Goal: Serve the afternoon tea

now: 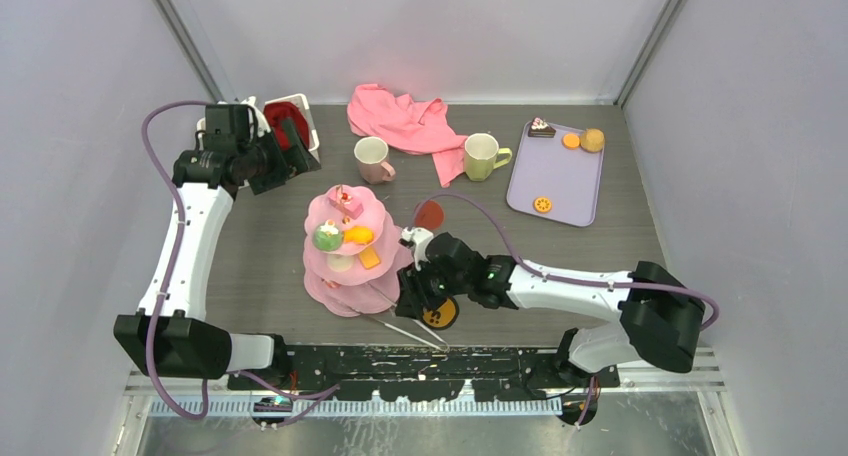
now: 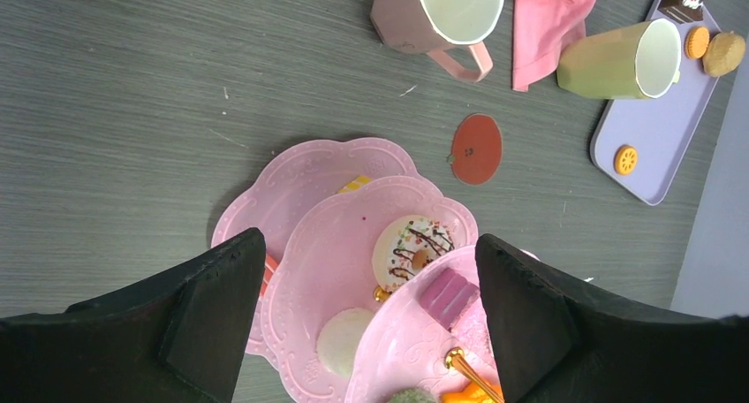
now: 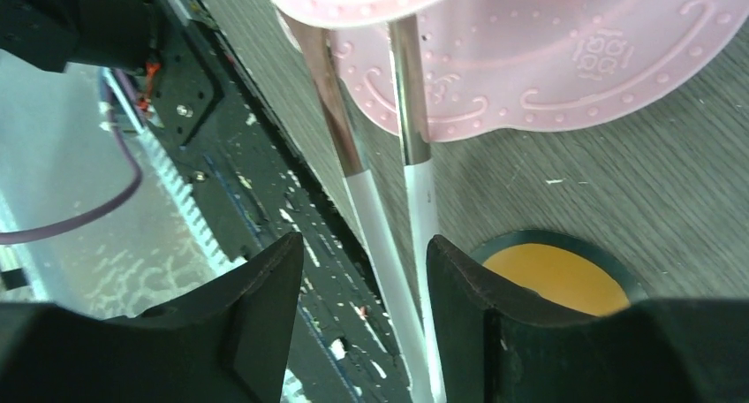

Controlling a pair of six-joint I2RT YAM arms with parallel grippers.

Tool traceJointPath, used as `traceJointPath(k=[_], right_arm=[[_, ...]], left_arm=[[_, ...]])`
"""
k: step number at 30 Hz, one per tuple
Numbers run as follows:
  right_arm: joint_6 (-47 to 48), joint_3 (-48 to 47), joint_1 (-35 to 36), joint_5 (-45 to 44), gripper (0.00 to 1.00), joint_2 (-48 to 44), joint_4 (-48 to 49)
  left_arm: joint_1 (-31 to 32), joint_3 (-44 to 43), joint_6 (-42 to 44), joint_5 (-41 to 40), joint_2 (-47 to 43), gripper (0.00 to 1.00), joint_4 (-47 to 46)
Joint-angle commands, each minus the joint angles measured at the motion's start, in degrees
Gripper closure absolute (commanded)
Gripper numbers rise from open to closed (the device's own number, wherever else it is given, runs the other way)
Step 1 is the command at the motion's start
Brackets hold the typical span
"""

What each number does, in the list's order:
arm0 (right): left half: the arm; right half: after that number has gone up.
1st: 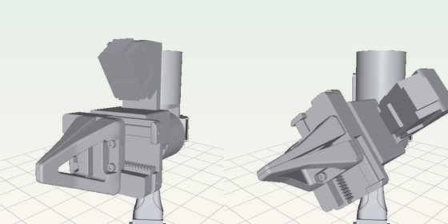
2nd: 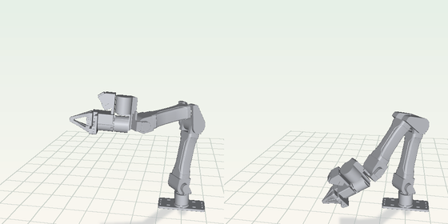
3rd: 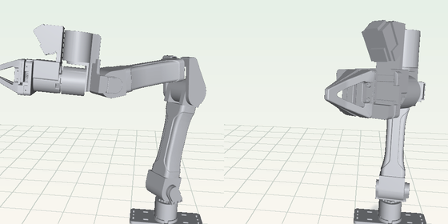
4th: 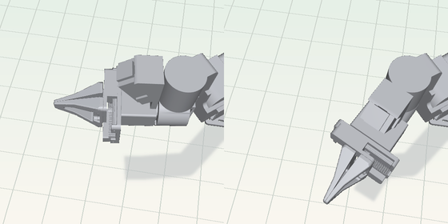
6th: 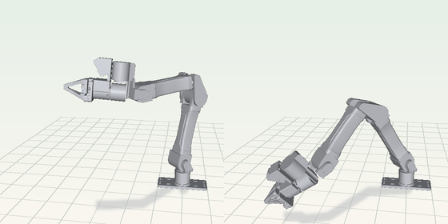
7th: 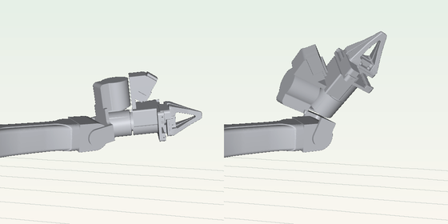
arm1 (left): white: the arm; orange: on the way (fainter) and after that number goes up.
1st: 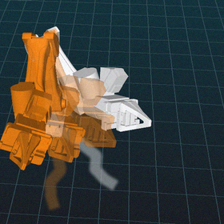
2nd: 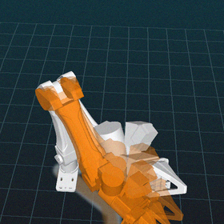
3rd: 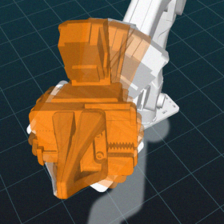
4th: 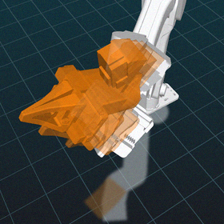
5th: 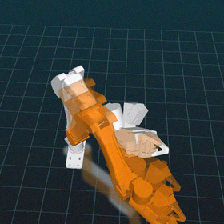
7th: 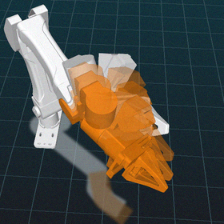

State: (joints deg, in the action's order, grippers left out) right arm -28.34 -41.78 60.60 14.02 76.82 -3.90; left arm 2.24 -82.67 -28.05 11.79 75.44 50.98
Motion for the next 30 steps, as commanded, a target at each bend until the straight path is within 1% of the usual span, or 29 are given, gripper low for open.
traceJointPath(k=[1,8,11,14,18,20,22,23,24,30], right_arm=[[4.50,-1.11,1.33,-4.71,0.41,1.69,-0.89],[6.84,-0.78,5.11,-9.32,0.40,8.19,2.46],[6.97,-0.72,5.72,-9.49,0.45,10.30,3.84],[7.25,-0.12,5.97,-10.10,0.57,10.40,4.51],[8.83,0.23,6.02,-11.50,0.75,8.60,2.89],[9.97,-0.05,6.02,-11.69,0.87,7.80,0.98],[11.08,-0.29,6.02,-11.63,0.96,6.86,-0.46],[11.32,-0.38,6.02,-11.69,0.99,6.51,-1.21],[11.72,-0.40,6.02,-11.77,0.99,5.82,-1.92],[12.28,-0.02,6.02,-13.76,0.99,1.14,-8.27]], left_arm=[[-0.22,-0.62,0.54,0.47,-2.27,0.12,-1.31],[-0.22,-0.45,0.54,0.43,-2.23,0.12,-1.02],[-0.22,-0.59,0.70,0.30,-3.15,0.12,-0.70],[-0.22,-0.87,0.87,0.14,-4.03,0.12,-0.35],[-0.22,-0.97,0.74,0.31,-3.77,0.12,-0.53],[-0.22,-0.93,0.57,0.57,-3.52,0.12,-0.72],[-0.22,-1.11,0.46,0.82,-3.35,0.12,-0.96],[-0.22,-1.17,0.46,0.86,-3.29,0.12,-0.97],[-0.22,-1.23,0.46,0.87,-3.22,0.12,-0.97],[-0.19,-1.35,0.54,0.62,-3.21,0.12,-0.88]])
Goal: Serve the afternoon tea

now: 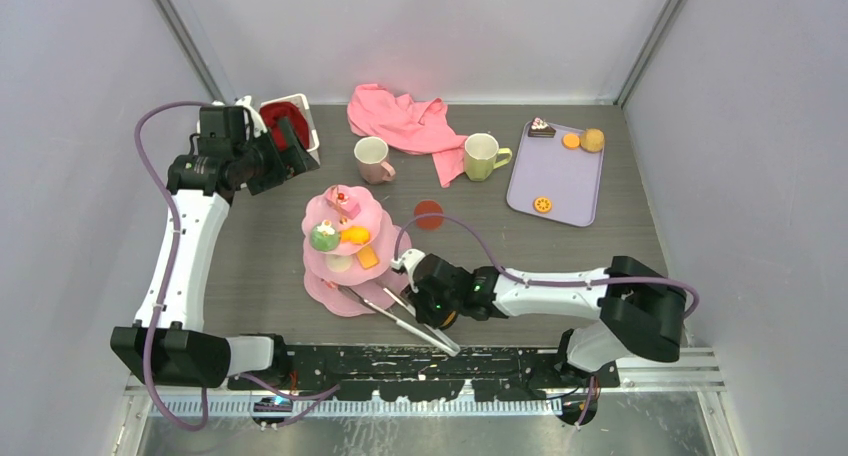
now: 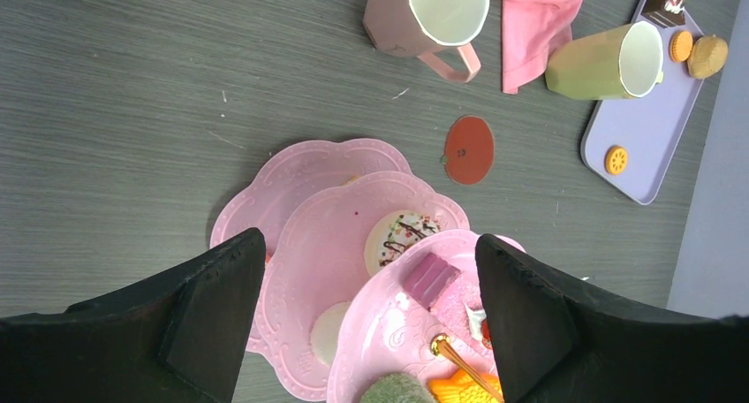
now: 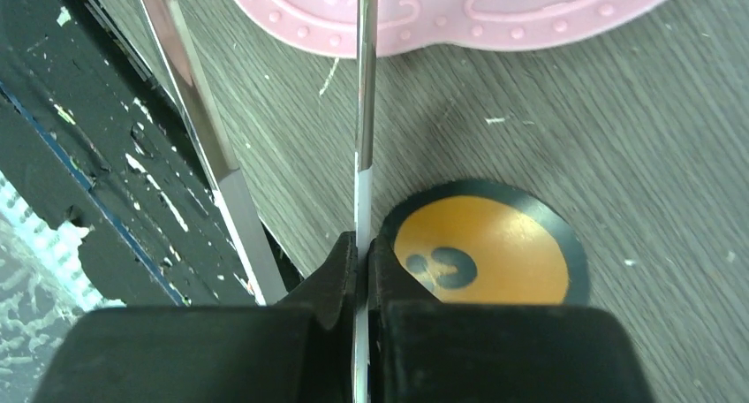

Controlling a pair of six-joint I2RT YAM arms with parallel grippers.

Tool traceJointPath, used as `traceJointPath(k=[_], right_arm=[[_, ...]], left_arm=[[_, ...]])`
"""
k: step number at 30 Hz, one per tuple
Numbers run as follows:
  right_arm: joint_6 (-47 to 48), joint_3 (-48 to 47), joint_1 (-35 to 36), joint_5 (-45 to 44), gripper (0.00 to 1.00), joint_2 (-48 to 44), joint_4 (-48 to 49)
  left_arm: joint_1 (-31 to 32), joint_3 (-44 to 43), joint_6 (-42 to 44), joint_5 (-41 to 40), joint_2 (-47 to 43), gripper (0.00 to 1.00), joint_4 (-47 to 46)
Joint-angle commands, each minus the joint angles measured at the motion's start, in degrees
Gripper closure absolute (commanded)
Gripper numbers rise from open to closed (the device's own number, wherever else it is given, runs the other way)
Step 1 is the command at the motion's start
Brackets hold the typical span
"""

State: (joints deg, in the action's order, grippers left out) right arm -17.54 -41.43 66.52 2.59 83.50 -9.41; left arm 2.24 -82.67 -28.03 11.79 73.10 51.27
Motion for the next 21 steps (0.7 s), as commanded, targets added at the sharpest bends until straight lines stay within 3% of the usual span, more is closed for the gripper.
traceJointPath(k=[1,7,14,21], right_arm=[[1.27,-0.01,0.10,-2.60,0.99,-6.80,-3.82],[-2.56,2.27,0.03,-8.54,0.99,-13.56,-11.65],[-10.30,-0.38,-2.39,-22.67,0.99,-17.09,-21.85],[-11.03,-2.14,-13.89,-25.44,0.99,-16.51,-24.22]], left_arm=[[-0.21,-1.35,0.52,0.60,-0.78,0.12,-1.17],[-0.21,-1.06,0.26,0.76,-0.77,0.12,-1.68],[-0.22,-0.82,-0.33,1.49,-0.79,0.12,-2.30],[-0.20,-0.84,-0.18,1.48,-0.77,0.12,-2.15]])
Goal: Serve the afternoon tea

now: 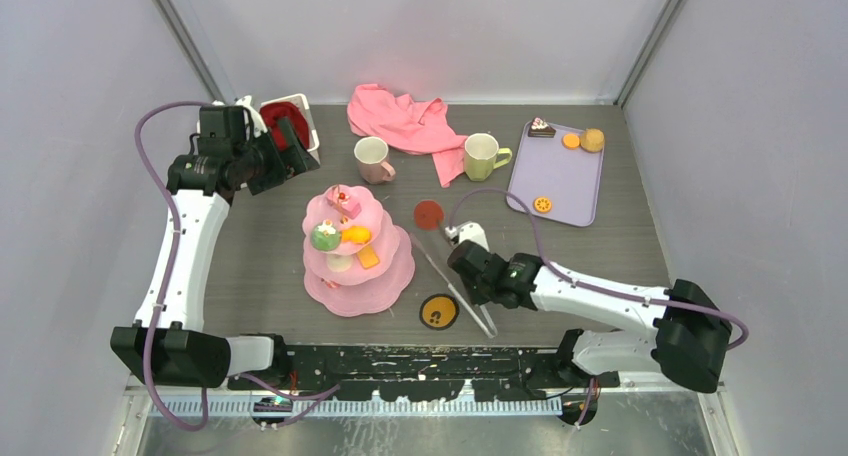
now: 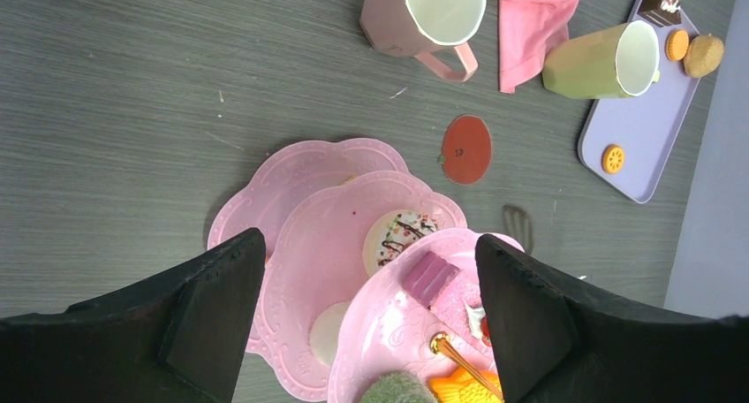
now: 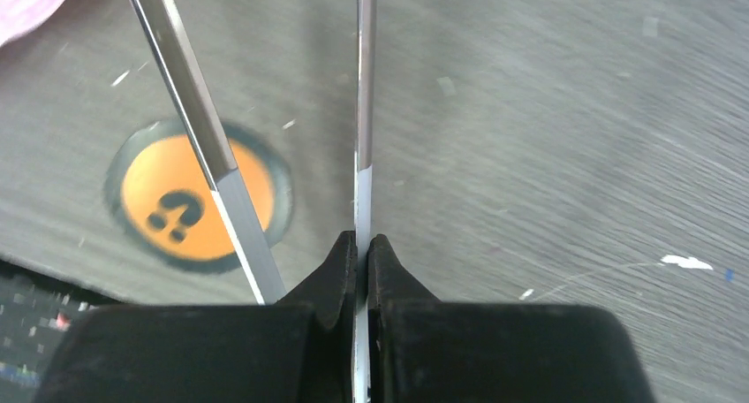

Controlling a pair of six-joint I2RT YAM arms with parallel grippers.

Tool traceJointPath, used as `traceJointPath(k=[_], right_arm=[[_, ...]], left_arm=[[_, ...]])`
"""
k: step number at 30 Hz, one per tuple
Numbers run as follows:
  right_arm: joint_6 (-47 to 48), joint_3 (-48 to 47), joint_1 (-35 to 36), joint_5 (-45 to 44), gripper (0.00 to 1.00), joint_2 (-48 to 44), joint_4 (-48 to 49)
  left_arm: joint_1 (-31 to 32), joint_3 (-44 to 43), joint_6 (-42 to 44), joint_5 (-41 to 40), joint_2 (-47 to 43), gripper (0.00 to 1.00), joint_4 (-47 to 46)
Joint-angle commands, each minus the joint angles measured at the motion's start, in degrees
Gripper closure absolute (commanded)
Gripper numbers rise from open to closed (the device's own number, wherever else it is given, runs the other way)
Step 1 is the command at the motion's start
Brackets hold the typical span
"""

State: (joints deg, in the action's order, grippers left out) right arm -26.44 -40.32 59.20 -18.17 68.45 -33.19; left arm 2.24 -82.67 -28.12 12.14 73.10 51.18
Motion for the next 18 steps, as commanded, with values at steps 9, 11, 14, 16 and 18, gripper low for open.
traceJointPath(k=[9,11,14,16,18], right_arm=[[2.55,-4.73,-20.63,-3.33,0.99,6.58,9.53],[3.76,-4.77,-21.51,-3.67,0.96,8.35,12.20],[5.24,-5.32,-22.89,-3.00,0.79,10.67,13.43],[6.04,-5.68,-23.98,-3.72,0.57,10.79,12.81],[6.76,-5.71,-24.58,-4.11,0.46,8.57,12.41]], left_arm=[[-0.22,-1.01,0.03,0.70,-0.89,0.12,-1.52],[-0.23,-1.46,0.29,0.41,-0.92,0.12,-1.16],[-0.22,-1.71,0.56,0.16,-0.99,0.12,-0.80],[-0.22,-1.66,0.69,0.01,-1.03,0.12,-0.73],[-0.17,-1.54,0.70,-0.10,-1.03,0.12,-0.81]])
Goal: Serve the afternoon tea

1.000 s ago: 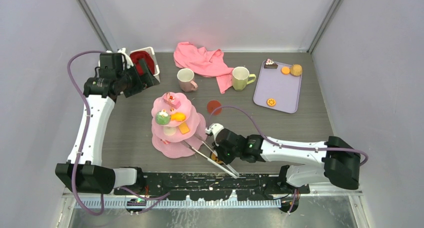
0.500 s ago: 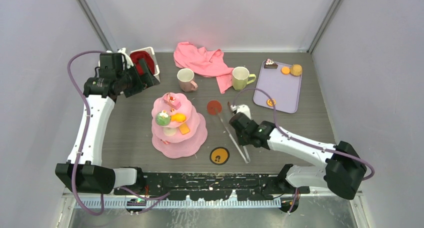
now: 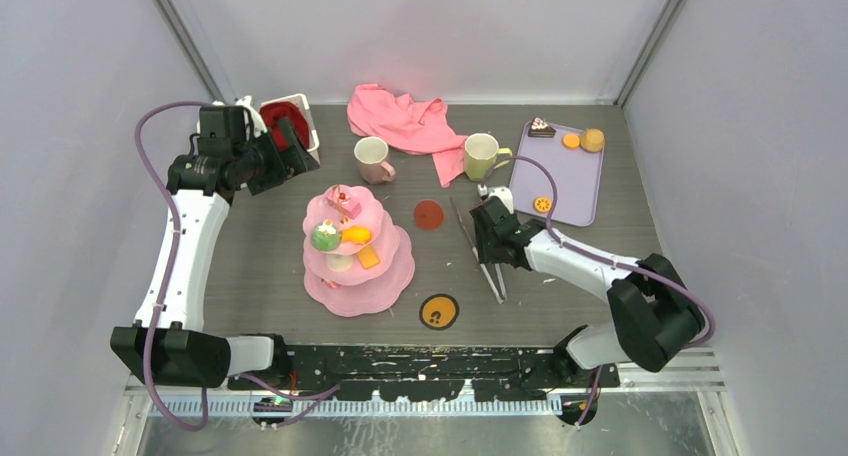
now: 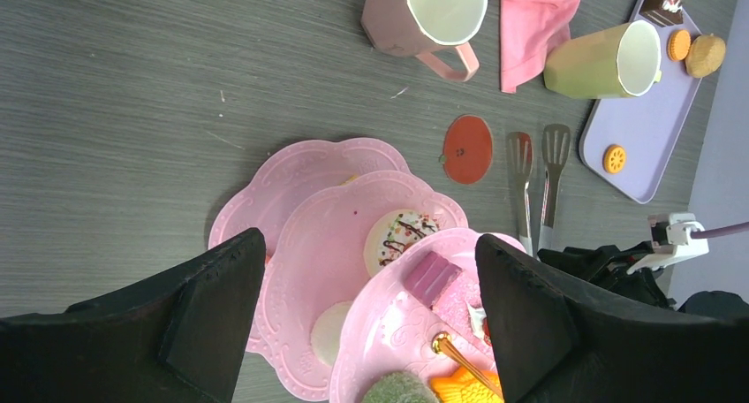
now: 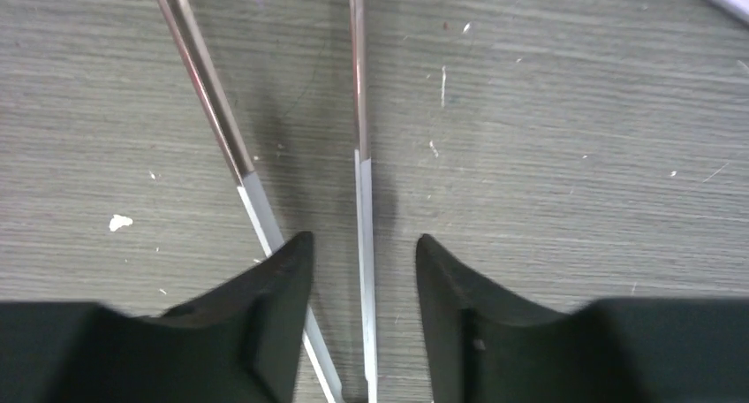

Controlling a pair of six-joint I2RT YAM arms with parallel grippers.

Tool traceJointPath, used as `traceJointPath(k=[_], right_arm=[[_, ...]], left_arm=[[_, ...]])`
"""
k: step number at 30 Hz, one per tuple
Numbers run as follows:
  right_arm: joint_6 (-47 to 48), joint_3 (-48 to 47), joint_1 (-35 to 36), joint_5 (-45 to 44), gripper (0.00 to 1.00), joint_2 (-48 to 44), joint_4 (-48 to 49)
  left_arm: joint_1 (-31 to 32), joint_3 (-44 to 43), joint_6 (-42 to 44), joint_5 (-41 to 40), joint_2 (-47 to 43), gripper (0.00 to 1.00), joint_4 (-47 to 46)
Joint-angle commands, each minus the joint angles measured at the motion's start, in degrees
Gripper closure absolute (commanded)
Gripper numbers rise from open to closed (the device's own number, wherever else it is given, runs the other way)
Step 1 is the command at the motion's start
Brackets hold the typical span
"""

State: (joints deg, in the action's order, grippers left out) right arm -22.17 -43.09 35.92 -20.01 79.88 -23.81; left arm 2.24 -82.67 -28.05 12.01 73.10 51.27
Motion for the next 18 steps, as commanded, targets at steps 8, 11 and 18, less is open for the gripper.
traceJointPath(k=[8,11,18], right_arm=[[4.25,2.94,-1.91,1.94,0.00,-12.04,10.21],[4.08,6.16,-1.91,3.07,0.00,-12.24,13.74],[-1.17,14.20,-1.76,0.24,0.00,-11.55,24.48]], left_arm=[[-0.22,-0.96,-0.33,1.21,-0.77,0.12,-2.21],[-0.14,-1.00,-0.35,1.28,-0.77,0.12,-2.15],[-0.22,-1.13,-0.34,0.95,-0.77,0.12,-1.83]])
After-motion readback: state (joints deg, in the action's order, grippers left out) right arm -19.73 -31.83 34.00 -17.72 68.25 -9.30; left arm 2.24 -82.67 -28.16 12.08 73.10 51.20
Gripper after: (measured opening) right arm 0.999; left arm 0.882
